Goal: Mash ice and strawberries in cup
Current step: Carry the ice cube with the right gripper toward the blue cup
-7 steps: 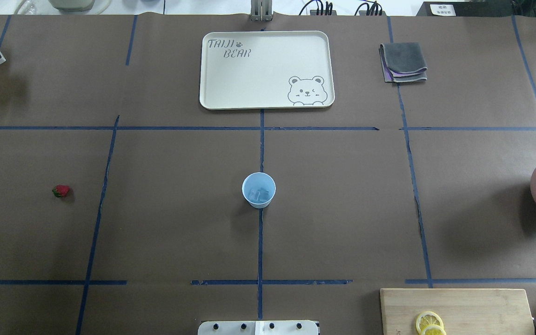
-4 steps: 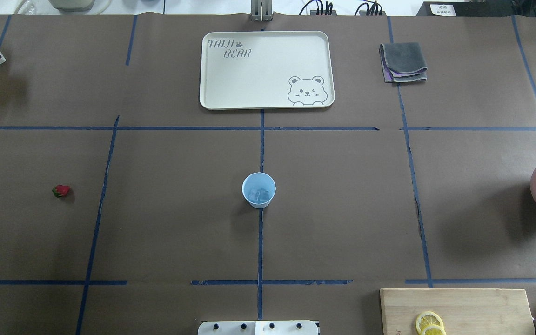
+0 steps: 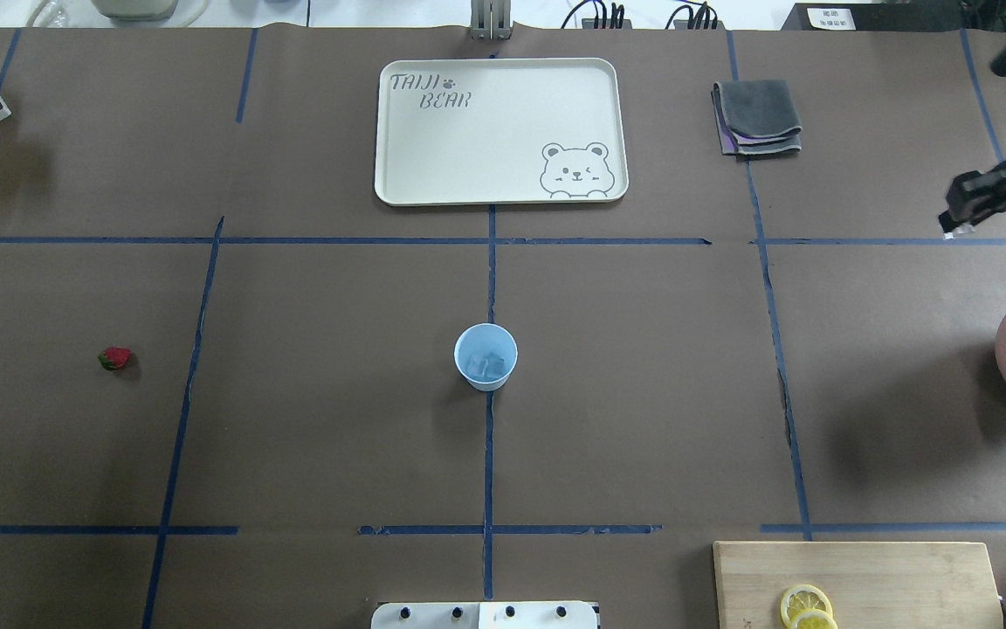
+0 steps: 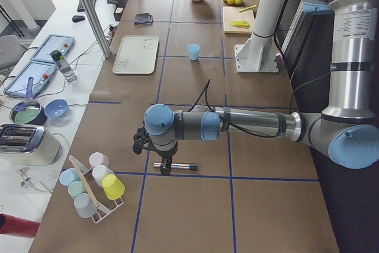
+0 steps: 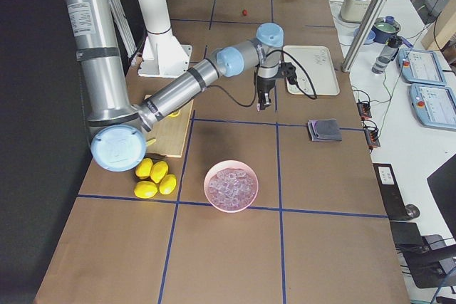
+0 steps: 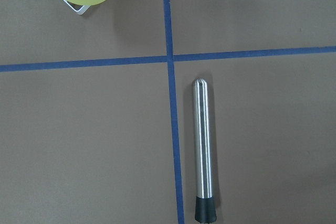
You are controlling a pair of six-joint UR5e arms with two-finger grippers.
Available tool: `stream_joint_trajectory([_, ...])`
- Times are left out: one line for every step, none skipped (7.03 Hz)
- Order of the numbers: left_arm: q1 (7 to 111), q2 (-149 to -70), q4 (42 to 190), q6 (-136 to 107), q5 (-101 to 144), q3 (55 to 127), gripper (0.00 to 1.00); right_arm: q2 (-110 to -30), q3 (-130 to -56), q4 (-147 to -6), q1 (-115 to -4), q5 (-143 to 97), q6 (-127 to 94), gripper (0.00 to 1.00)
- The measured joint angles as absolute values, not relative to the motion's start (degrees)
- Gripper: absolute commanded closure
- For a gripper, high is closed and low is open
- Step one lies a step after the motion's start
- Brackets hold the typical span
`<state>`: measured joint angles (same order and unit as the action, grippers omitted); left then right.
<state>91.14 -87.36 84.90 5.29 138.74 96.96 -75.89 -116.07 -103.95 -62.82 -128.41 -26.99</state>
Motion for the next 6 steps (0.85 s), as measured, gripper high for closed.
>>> stream_joint_trajectory([91.1,-87.4,84.9,5.4,138.7,96.7,0.00,-68.8,-115.0,-105.8,-55.8,-125.3,-37.0,1.00])
stream_joint_trajectory([91.1,-87.4,84.9,5.4,138.7,96.5,0.00,-61.5,-112.0,-106.3,-48.2,-120.4,-46.7,1.00])
stream_joint_trajectory([91.1,-87.4,84.9,5.5,138.7,96.3,0.00,-55.2,-108.2,-106.4,-42.5,-116.6,-54.0,1.00])
stream_joint_trajectory([91.1,-87.4,84.9,5.5,138.7,96.1,0.00,-50.4,-105.1,-106.3,-38.3,-114.2,-59.1,1.00])
stream_joint_trajectory([91.1,-87.4,84.8,5.5,138.7,96.0,0.00,-47.3,-102.7,-104.9,-35.0,-112.1,-62.9,1.00])
stream_joint_trajectory([91.1,-87.4,84.8,5.6,138.7,95.8,0.00,-45.7,-100.1,-101.8,-32.5,-110.4,-65.7,1.00])
